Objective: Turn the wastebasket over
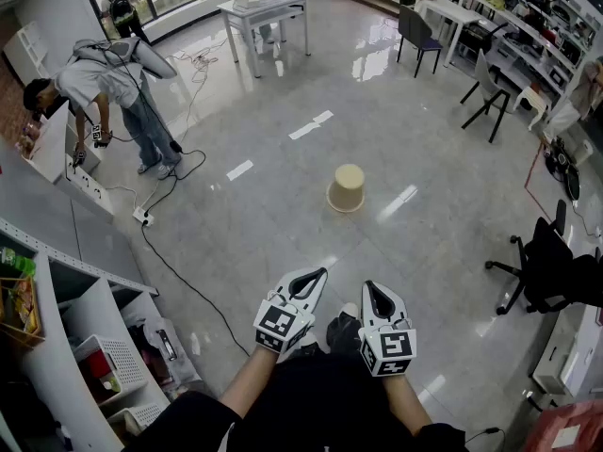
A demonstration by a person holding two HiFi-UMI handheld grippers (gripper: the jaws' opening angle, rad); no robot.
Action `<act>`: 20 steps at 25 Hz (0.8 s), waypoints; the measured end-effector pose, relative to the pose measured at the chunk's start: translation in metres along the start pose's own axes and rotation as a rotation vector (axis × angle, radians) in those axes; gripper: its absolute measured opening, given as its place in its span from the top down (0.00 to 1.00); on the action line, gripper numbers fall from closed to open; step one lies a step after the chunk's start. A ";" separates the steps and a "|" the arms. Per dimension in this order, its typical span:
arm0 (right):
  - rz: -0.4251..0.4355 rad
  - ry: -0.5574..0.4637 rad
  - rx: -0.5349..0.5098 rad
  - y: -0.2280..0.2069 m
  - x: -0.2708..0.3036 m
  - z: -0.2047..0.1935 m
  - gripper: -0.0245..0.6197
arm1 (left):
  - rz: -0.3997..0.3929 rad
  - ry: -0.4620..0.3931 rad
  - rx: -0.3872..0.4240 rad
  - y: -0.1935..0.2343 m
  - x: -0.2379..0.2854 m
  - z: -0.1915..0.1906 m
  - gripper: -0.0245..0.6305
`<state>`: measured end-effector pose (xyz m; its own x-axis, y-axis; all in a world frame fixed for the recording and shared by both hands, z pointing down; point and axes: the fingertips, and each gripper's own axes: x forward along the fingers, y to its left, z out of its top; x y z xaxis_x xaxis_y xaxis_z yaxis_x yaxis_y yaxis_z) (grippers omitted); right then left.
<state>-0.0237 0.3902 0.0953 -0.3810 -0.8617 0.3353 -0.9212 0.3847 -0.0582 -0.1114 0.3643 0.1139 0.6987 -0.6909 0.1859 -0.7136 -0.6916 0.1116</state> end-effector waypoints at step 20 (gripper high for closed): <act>0.051 -0.033 0.053 0.005 0.001 0.002 0.95 | 0.002 0.007 -0.013 0.002 0.002 -0.005 0.95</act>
<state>-0.0290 0.3905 0.0933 -0.4294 -0.8519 0.2997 -0.9029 0.4115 -0.1241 -0.1120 0.3624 0.1191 0.6970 -0.6906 0.1930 -0.7155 -0.6875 0.1238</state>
